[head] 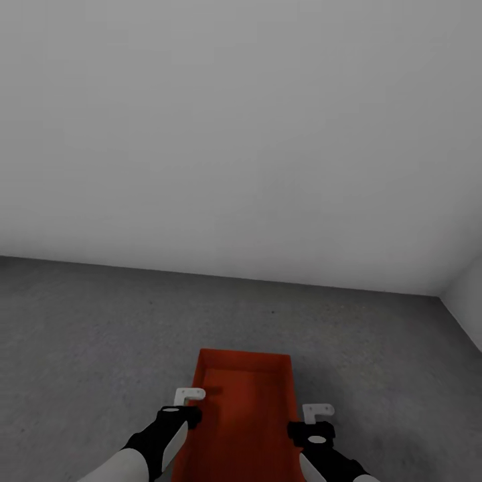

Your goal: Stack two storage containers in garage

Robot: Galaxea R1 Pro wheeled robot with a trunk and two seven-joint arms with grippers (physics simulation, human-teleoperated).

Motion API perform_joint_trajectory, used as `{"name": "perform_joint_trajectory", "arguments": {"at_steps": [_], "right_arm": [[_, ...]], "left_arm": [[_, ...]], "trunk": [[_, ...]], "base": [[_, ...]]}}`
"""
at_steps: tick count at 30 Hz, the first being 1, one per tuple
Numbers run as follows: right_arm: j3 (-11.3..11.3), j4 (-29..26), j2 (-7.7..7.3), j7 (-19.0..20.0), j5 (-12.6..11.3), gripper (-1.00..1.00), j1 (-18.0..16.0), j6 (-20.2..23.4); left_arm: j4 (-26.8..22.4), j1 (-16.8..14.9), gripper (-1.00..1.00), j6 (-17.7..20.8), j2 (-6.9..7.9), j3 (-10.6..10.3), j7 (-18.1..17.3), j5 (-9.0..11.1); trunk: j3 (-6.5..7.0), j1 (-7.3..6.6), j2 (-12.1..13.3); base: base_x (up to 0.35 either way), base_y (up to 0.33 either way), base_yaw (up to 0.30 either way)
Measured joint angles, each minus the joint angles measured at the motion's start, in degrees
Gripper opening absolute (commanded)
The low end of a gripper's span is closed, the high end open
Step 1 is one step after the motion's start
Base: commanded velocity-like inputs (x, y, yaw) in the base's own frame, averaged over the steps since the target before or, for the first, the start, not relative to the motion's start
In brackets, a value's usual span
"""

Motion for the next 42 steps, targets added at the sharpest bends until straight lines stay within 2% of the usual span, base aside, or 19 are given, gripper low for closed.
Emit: {"name": "perform_joint_trajectory", "arguments": {"at_steps": [11, 20, 42], "right_arm": [[0.0, 0.0, 0.0, 0.0, 0.0, 1.0, 0.0, 0.0], [0.0, 0.0, 0.0, -0.2, 0.0, 1.0, 0.0, 0.0], [-0.1, 0.0, 0.0, -0.2, 0.0, 1.0, 0.0, 0.0]], "left_arm": [[0.0, 0.0, 1.0, 0.0, 0.0, 0.0, 0.0, 0.0], [0.0, 0.0, 1.0, -0.3, -0.06, 0.0, 0.1, 0.0], [0.0, 0.0, 1.0, -0.3, -0.09, 0.0, 0.0, 0.1]], "trunk": [[1.97, -2.42, 4.4], [2.17, -2.42, 4.4], [4.13, -2.42, 4.4]], "base": [[0.0, 0.0, 0.0], [0.0, 0.0, 0.0], [0.0, 0.0, 0.0]]}}
